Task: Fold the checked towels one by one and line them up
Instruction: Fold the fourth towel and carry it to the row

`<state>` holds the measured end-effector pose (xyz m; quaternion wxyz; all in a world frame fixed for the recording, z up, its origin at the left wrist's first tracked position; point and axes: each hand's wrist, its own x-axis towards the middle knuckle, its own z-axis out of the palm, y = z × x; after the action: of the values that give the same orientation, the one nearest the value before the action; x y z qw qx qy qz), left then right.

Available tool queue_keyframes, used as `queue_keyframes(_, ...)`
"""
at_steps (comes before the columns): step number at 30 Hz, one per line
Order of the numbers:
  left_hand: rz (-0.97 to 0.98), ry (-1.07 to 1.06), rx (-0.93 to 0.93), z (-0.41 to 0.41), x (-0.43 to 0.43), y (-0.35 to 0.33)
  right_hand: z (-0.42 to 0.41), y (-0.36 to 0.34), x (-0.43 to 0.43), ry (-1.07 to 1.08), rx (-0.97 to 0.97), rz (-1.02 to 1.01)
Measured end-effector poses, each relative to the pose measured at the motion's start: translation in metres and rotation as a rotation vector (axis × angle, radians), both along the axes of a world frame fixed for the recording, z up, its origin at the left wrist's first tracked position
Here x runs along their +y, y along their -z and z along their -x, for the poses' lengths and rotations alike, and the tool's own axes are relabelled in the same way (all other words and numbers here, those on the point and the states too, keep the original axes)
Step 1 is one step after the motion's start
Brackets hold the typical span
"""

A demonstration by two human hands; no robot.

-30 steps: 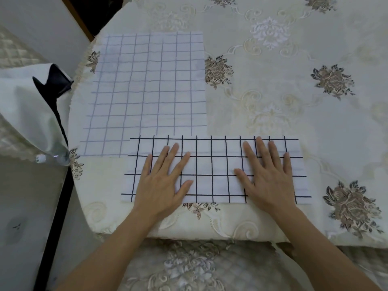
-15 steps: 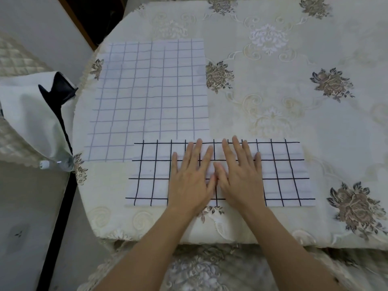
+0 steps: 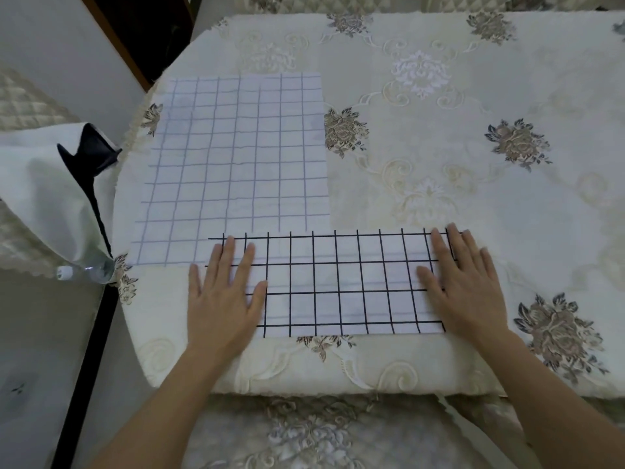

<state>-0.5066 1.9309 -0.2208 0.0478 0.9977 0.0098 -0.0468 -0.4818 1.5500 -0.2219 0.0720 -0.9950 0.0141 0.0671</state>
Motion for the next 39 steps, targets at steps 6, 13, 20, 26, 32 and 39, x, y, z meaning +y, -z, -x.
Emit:
queue_keyframes(6, 0.112, 0.094, -0.16, -0.005, -0.068, -0.025, 0.018, -0.012, 0.039, 0.143, -0.237, -0.191)
queue_keyframes(13, 0.047, 0.258, -0.027, 0.008, -0.093, 0.003, 0.035, 0.004, 0.062, -0.01, -0.074, -0.045)
queue_keyframes(20, 0.056, 0.268, -0.028, 0.011, -0.087, 0.005, 0.034, -0.005, -0.011, 0.133, 0.037, 0.008)
queue_keyframes(26, 0.036, 0.271, 0.022, 0.003, -0.093, -0.014, 0.036, -0.042, -0.037, 0.266, 0.064, -0.139)
queue_keyframes(32, 0.058, 0.666, -0.109, -0.046, -0.159, -0.053, 0.063, -0.072, -0.04, 0.501, -0.066, -0.223)
queue_keyframes(39, -0.038, 1.309, -0.003, -0.107, -0.269, -0.071, 0.071, -0.063, -0.024, 0.626, 0.019, -0.307)
